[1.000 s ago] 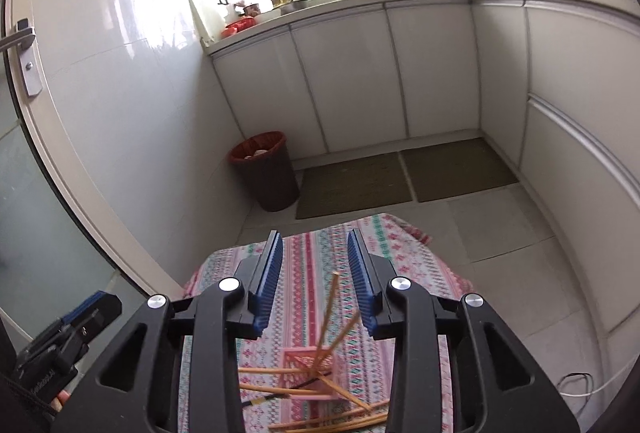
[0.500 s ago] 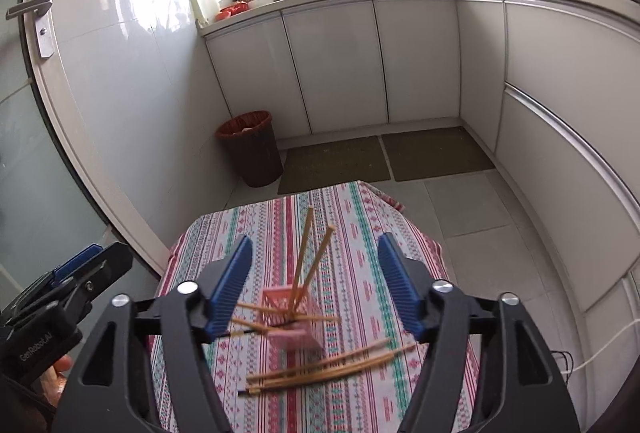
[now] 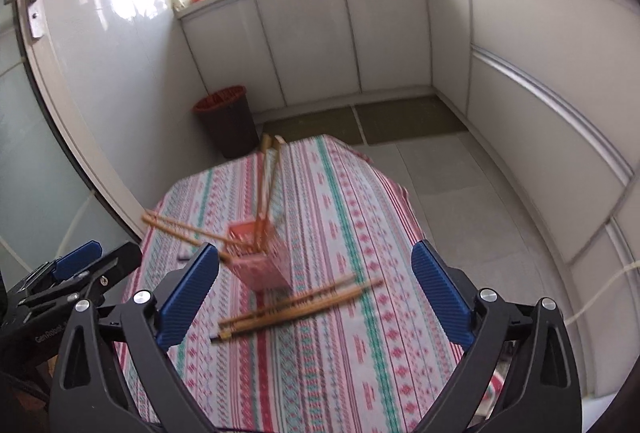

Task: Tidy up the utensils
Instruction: 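Move both open tools back to the sticks lying beside the cup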

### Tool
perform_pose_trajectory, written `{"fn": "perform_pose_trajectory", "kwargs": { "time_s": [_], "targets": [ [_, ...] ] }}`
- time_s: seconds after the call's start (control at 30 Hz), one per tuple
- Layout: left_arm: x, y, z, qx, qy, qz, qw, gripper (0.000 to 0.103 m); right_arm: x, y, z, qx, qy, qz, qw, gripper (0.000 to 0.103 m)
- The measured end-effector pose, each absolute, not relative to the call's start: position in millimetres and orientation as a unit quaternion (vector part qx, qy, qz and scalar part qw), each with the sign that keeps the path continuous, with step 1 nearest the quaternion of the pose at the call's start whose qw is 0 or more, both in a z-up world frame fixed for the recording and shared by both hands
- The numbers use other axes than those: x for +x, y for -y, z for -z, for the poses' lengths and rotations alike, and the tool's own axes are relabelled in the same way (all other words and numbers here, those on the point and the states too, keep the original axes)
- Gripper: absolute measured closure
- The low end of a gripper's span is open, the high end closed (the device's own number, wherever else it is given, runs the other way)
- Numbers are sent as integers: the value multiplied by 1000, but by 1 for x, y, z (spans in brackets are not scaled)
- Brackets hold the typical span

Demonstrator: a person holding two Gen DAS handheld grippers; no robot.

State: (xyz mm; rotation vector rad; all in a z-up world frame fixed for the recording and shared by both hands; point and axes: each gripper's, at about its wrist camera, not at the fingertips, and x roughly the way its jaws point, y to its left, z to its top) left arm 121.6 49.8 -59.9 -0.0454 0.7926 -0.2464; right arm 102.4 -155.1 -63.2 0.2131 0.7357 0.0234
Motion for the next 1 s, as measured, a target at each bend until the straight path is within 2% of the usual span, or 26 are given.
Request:
{"fn": "perform_pose_trajectory", "kwargs": {
  "time_s": [0.17,0.3,0.5,0.83,0.9,1.0],
  "targets": [
    [126,-29,104,23,-440,160,883,14,85,185,102,148,-404,11,903,9],
    [129,-5,160,76,-478,208,850,14,81,216,142,192,-467,54,861,9],
    [127,54,223,185,-461,277,823,14,76,263,168,336,-487,82,802,9],
    [178,69,262,204,-466,252,823,15,83,288,193,415,-511,73,749,9],
    [181,68,275,194,-496,265,804,18,83,285,193,414,-514,69,748,9],
    [164,74,272,214,-498,310,781,21,83,284,195,418,-518,66,743,9]
  ]
}}
